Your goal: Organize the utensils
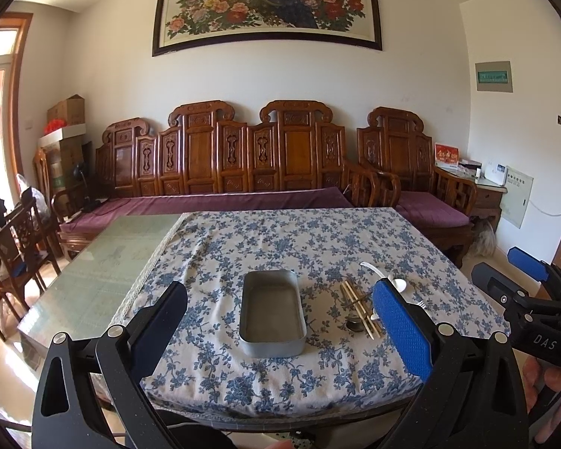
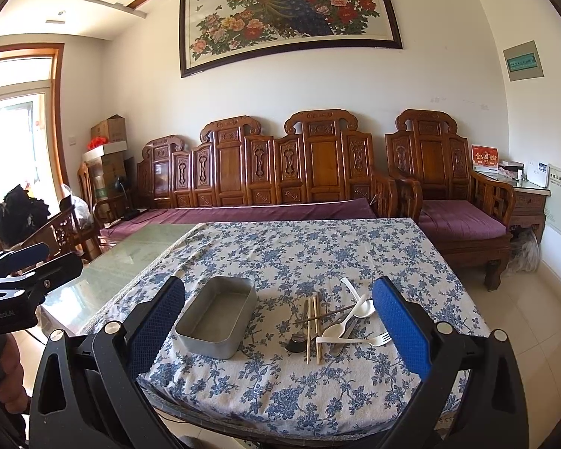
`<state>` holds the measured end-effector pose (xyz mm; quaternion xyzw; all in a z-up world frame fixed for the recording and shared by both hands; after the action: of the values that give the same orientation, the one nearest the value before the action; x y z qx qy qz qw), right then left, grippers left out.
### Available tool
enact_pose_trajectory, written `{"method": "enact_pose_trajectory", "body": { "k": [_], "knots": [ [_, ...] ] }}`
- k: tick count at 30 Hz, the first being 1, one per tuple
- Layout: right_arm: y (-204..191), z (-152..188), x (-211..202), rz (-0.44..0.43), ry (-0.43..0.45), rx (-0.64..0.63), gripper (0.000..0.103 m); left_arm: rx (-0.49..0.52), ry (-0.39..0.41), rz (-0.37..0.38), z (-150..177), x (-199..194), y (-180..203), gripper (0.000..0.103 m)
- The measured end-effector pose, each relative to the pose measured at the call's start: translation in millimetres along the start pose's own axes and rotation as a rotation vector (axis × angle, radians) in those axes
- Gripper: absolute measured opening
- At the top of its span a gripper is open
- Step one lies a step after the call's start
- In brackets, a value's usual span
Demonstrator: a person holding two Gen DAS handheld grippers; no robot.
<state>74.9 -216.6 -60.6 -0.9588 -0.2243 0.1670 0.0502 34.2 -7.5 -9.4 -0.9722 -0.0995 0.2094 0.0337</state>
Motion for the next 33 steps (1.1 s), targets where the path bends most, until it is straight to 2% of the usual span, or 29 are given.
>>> {"method": "enact_pose_trajectory", "body": {
  "k": [33],
  "knots": [
    [-0.2,-3.2,-3.3,-0.002,0.004,0.000,0.100,0.002,0.007,0.019,-0.1,-7.0,5.5,0.096]
  ]
}}
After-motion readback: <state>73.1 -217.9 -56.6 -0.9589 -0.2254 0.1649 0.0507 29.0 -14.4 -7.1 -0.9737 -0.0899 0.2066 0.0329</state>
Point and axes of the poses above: each gripper's, at about its wrist camera, not at the fingertips, and x roughly the way its jaws point, y to its right, z to its underside, the point moved 5 cm from there along x, roughly the way its jaws point, and after that the axes turned 13 degrees about -z, right-handed, at the moved point
